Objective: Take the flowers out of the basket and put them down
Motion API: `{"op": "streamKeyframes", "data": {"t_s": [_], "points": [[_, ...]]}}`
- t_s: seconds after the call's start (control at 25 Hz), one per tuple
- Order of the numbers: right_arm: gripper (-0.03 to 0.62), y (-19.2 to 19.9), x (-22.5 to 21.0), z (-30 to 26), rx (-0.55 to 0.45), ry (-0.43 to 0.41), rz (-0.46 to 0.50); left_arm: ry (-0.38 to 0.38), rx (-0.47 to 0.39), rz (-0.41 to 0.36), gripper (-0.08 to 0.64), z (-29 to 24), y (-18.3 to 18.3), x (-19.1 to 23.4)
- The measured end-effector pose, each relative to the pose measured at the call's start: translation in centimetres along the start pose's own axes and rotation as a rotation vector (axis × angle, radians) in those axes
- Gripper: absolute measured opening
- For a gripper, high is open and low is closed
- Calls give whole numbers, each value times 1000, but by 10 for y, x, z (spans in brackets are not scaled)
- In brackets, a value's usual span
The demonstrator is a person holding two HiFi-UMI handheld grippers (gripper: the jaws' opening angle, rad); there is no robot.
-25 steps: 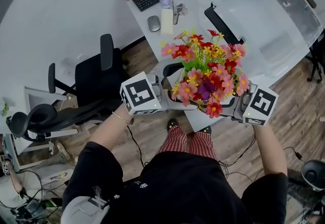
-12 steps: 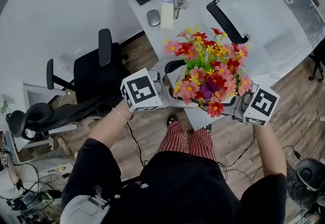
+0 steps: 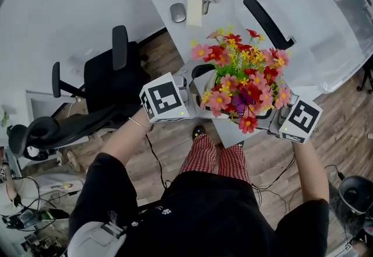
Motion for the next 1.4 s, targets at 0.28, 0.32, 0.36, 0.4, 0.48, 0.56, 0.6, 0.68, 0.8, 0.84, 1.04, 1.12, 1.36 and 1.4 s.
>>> {"op": "streamKeyframes", "data": {"t_s": [0.28,0.32,0.36,0.4,0.48,0.56,0.6,0.68,0.8,0.84,1.04,1.12,1.36,1.4], "points": [[463,0,-1,2,21,6,-5,7,1,2,520,-3,0,1],[462,-1,-1,2,23,7,-6,8,-1,2,520,-3,0,1],[462,-1,-1,2,25,9,-7,10,-2,2,520,-3,-1,1],[463,-2,0,2,27,11,-8,12,-3,1,520,-3,-1,1],[462,-4,1,3,31,16,-9,17,-3,-1,520,-2,-3,1],[462,-6,2,3,32,20,-13,22,-3,-2,520,-2,-5,1],[462,-6,2,3,32,21,-14,24,-4,-2,520,-1,-5,1],[462,-8,3,3,35,23,-12,24,-5,-5,520,-1,-7,0],[463,-10,4,3,46,27,0,22,-1,-17,520,0,-9,0],[462,-10,3,3,48,28,0,23,0,-18,520,-1,-9,1],[462,-12,2,3,75,34,15,22,8,-37,520,-2,-9,2],[462,-12,1,3,88,37,21,22,13,-45,520,-2,-9,3],[462,-10,1,2,96,42,11,29,13,-43,520,-3,-6,4],[462,-10,1,2,99,44,10,30,15,-45,520,-3,-7,4]]}}
Point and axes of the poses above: the fingertips, and each gripper's own axes: z backward along the fingers, x to its left, y out of its underside, the point moved 9 cm from there along z, backward along the fingers, and after that the axes turned 2 degrees about x, right-handed, at the moved point
